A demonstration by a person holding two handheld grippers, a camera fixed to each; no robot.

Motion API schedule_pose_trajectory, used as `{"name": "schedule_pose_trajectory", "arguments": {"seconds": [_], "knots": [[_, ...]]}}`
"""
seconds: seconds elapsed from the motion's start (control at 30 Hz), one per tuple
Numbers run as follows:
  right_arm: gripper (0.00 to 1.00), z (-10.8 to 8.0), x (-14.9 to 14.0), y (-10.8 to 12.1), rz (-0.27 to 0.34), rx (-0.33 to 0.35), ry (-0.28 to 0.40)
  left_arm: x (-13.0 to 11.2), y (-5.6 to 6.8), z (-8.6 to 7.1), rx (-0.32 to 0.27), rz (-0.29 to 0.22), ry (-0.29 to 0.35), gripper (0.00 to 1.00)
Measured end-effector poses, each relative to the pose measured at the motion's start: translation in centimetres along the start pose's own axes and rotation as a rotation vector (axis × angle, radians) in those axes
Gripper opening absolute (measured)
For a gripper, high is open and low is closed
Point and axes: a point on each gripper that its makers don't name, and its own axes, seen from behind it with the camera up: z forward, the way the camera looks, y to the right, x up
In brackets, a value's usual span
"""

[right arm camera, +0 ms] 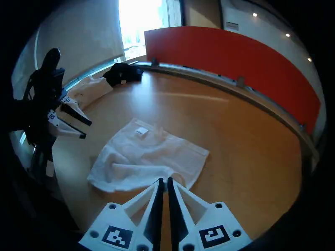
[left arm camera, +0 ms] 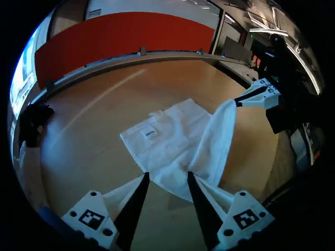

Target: Fold towel

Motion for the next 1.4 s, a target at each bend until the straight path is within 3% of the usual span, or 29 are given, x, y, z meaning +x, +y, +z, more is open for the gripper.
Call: {"name": "schedule_pose_trajectory", "arguments": {"seconds": [0.13,0.27,0.77,1.17,1.4], "knots": [[0.08,0.0,-0.2,0.0,-0.003,0.000,-0.004,-1.6,1.5,0.4,-0.014,0.015,-0.009,0.79],[0.08,0.1,-0.4,-0.1,-0.004,0.002,-0.007,-3.2,2.7,1.0,-0.017,0.034,-0.019,0.82],[0.08,0.3,-1.4,-0.3,-0.009,0.006,-0.020,-7.8,6.5,3.1,-0.039,0.142,-0.054,0.82],[0.08,0.2,-2.0,-0.2,-0.010,0.007,-0.022,-10.5,8.5,4.0,-0.059,0.231,-0.086,0.82],[0.08,0.1,-2.0,-0.3,-0.011,0.008,-0.021,-11.3,8.6,4.5,-0.045,0.280,-0.095,0.82]]}}
